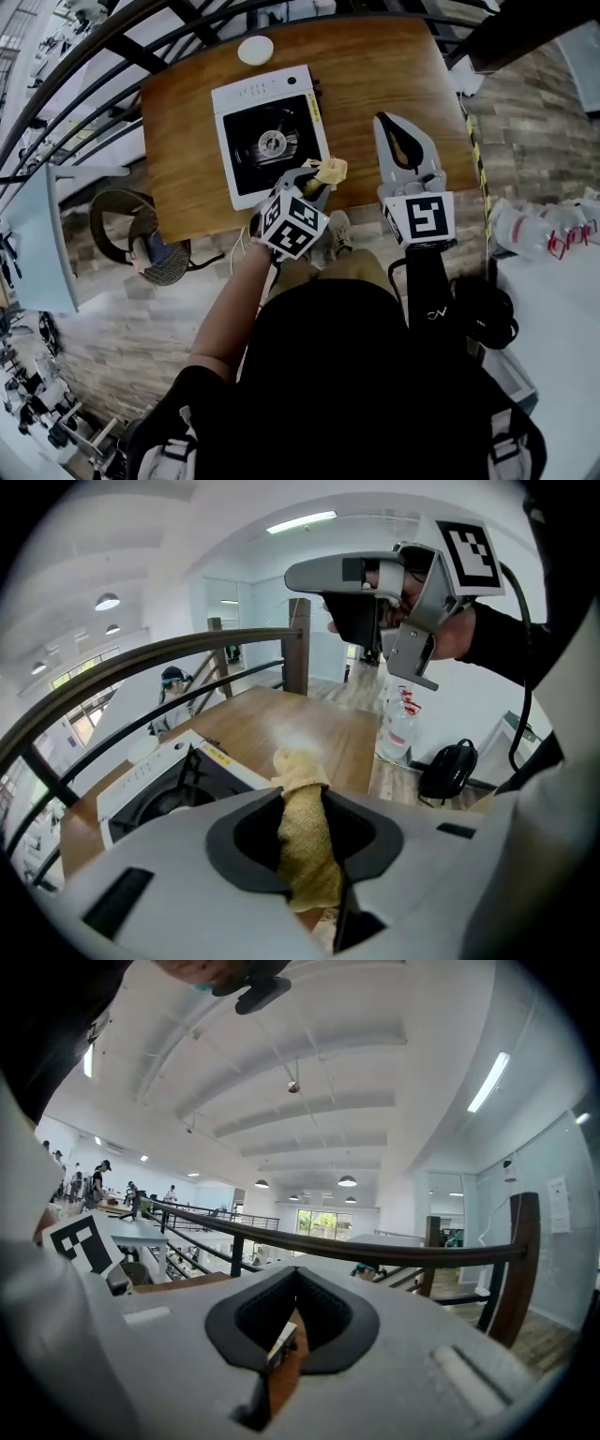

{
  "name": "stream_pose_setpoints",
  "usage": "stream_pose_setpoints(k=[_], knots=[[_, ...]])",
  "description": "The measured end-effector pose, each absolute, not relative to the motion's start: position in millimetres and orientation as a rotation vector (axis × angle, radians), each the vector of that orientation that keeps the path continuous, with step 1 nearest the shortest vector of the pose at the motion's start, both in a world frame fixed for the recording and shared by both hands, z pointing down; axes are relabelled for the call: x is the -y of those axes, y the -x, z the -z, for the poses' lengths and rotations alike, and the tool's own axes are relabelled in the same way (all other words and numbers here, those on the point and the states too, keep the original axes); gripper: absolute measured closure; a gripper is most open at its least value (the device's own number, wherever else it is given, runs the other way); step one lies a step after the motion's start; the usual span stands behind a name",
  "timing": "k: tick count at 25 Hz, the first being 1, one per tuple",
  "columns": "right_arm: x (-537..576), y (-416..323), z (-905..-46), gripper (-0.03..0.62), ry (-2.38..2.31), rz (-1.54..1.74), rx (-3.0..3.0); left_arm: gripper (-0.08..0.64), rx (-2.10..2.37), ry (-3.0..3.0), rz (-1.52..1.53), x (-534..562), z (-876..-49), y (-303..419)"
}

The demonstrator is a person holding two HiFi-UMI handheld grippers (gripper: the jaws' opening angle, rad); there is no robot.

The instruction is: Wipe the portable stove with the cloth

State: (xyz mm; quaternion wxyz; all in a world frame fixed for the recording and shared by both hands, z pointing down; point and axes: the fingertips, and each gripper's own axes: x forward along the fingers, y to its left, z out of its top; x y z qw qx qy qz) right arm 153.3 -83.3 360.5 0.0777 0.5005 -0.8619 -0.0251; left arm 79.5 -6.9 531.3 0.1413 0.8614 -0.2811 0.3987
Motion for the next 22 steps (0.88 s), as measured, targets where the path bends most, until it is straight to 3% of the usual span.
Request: stream_pose_setpoints(k=[15, 22], knots=[[71.7, 28.9, -376.8, 0.592, -0.941, 0.076, 2.870, 0.468, 1.409, -2.027, -1.057, -38.9, -539.6, 132.9], [76.4, 39.3, -379.5, 0.592, -0.893, 0.080, 2.881, 0.468, 1.468, -2.009, -0.974, -53.8, -531.6, 153.0]])
